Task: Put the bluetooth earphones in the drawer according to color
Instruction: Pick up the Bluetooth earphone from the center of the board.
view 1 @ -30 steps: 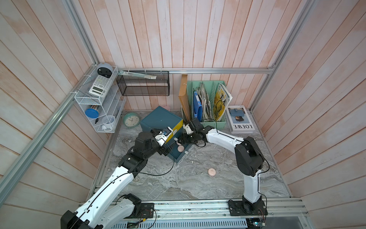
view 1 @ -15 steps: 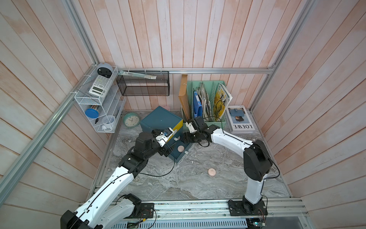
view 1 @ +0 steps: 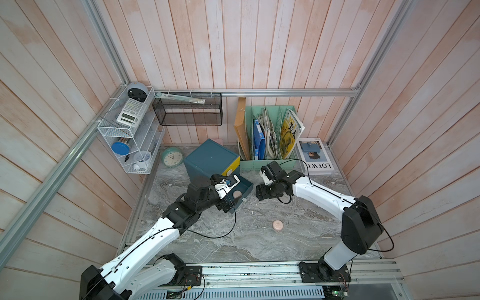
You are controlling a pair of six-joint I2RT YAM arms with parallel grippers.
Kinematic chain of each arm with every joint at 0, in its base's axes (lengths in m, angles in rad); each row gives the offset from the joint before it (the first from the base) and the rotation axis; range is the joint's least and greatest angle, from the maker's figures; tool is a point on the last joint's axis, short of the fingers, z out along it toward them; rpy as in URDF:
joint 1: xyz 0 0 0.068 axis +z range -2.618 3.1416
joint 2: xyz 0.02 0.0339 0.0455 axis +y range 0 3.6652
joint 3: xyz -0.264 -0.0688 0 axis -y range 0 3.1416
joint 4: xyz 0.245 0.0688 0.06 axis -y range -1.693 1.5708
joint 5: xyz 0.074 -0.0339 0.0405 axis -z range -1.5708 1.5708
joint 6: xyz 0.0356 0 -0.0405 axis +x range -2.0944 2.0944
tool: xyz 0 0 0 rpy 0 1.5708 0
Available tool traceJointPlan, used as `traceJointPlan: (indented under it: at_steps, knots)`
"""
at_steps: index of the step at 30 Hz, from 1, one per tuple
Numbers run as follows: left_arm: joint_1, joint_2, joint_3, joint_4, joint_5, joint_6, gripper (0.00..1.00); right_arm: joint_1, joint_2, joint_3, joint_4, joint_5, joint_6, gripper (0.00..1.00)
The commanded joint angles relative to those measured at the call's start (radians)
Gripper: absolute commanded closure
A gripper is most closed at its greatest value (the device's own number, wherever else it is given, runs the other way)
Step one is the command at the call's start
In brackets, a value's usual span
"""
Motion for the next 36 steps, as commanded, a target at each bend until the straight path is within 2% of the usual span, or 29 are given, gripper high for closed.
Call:
traceJointPlan:
  at_steps: [1,13,26,32,36]
  knots:
    - [-0.025,0.015,-0.002,-0.008,0.022,0.014,0.0,-0.005,-0.047,-0.06,-0.073,0.035,0.023,0.26]
    - [-0.106,0.06,-0.019,0.0,-0.005,0.048,0.0,-0.002,-0.099,-0.237,-0.153,0.049,0.074,0.22]
    - [-0.159,0.083,-0.019,-0.045,0.011,0.08,0.0,0.053,-0.103,-0.305,-0.127,0.008,0.132,0.21]
    - [-0.176,0.106,-0.014,-0.064,0.012,0.093,0.0,0.053,-0.082,-0.346,-0.11,-0.014,0.157,0.22]
    - [-0.179,0.106,-0.018,-0.058,0.008,0.094,0.0,0.057,-0.066,-0.358,-0.089,-0.027,0.166,0.27]
